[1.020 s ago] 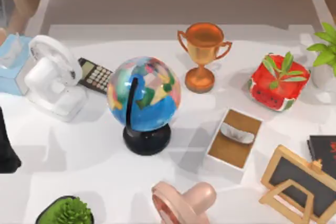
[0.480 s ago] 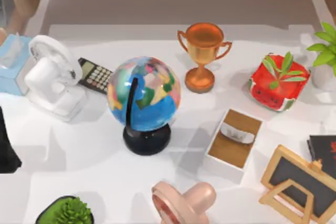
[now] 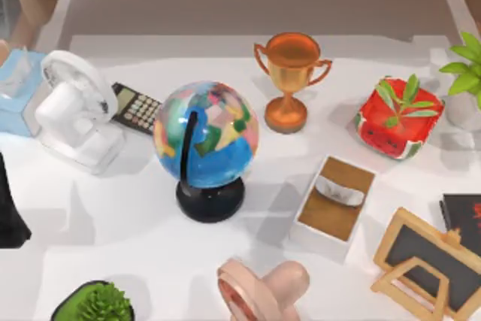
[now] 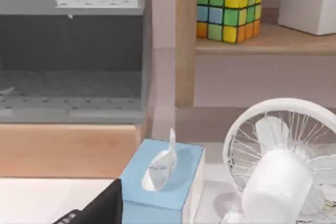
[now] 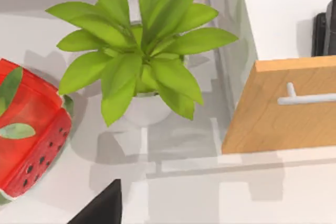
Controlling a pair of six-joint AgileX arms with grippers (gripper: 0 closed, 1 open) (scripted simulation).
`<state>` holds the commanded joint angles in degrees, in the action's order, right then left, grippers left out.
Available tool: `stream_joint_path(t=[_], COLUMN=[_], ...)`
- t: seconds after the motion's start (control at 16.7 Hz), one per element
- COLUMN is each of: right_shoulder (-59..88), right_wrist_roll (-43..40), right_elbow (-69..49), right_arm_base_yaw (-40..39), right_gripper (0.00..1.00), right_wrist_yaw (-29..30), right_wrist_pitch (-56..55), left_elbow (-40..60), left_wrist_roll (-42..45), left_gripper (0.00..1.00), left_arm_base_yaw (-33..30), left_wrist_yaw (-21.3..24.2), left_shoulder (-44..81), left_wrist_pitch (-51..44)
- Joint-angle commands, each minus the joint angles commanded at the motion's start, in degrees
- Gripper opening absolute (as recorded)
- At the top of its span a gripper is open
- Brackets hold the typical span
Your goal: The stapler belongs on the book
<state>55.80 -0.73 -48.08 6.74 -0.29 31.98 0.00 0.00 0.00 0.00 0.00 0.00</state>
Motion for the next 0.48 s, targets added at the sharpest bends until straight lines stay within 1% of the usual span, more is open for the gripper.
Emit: stream_joint_path(t=[0.48], right_shoulder=[45.16], right_wrist_roll=[-1.68], right_elbow=[-44.15], right_arm_base_yaw=[6.68], right_gripper=[1.00], right_wrist_yaw=[0.28], right_wrist_pitch=[25.32], left_elbow=[0.00], left_wrist_roll=[0.00], left_gripper=[1.00], left_arm_base_yaw=[0.00], left_wrist_yaw=[0.00], left_shoulder=[0.00], left_wrist_pitch=[0.00])
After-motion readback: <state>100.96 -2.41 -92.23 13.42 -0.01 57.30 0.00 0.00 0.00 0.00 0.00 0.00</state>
